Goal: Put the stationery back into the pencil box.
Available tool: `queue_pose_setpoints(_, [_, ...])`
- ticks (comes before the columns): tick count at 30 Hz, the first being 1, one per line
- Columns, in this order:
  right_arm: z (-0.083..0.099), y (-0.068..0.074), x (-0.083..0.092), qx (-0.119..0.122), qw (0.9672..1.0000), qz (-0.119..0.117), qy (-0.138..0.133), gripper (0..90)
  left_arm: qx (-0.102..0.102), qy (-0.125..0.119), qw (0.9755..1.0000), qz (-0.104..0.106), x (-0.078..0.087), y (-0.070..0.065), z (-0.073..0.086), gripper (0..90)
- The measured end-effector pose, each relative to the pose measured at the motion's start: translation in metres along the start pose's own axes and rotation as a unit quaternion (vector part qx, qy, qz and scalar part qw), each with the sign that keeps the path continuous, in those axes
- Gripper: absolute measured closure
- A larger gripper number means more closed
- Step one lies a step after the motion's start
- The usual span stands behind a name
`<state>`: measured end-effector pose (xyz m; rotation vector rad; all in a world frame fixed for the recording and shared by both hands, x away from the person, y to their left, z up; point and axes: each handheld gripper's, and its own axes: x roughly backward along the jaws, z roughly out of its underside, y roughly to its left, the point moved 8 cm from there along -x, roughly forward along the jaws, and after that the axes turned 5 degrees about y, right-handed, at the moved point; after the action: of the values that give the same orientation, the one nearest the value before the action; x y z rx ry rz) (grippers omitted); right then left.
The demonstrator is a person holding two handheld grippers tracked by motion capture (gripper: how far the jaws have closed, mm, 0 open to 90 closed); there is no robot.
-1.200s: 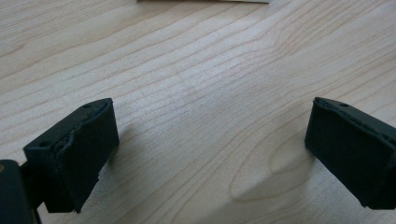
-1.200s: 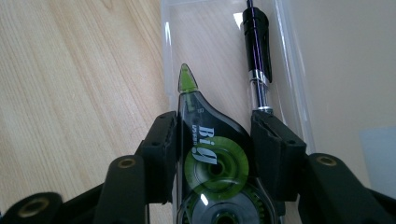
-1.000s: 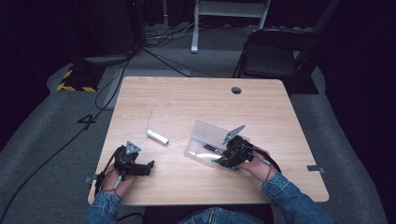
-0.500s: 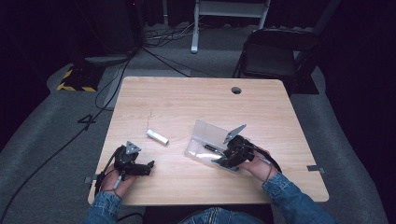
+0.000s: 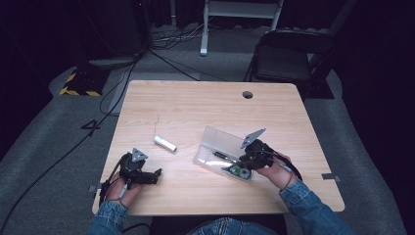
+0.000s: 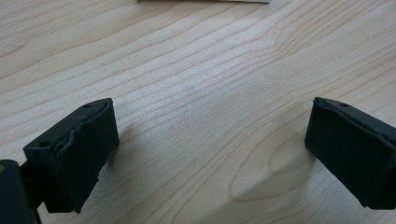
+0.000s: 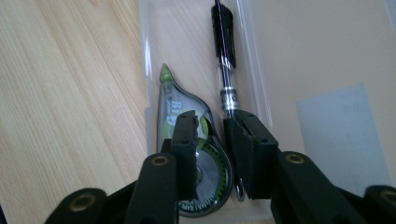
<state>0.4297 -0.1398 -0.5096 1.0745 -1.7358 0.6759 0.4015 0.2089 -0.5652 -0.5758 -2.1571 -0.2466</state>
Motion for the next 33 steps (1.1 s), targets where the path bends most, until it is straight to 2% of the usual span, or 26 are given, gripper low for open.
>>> queue_pose_setpoints(3, [0.0041,-0.0021,-0.002,-0.006,0.9999,0.003,0.014,79.2,0.0,0.0,1.0,0.0,0.0,0.0,0.0,3.1])
queue_pose_setpoints(7, [0.0075,-0.0028,-0.0046,-0.007,0.9996,0.005,0.028,83.7,0.0,0.0,1.0,0.0,0.0,0.0,0.0,3.1])
queue_pose_setpoints(33, [0.0086,-0.0023,-0.0089,-0.002,0.9993,0.003,0.037,84.0,-0.001,0.001,1.0,0.0,0.0001,0.0002,0.0001,3.1])
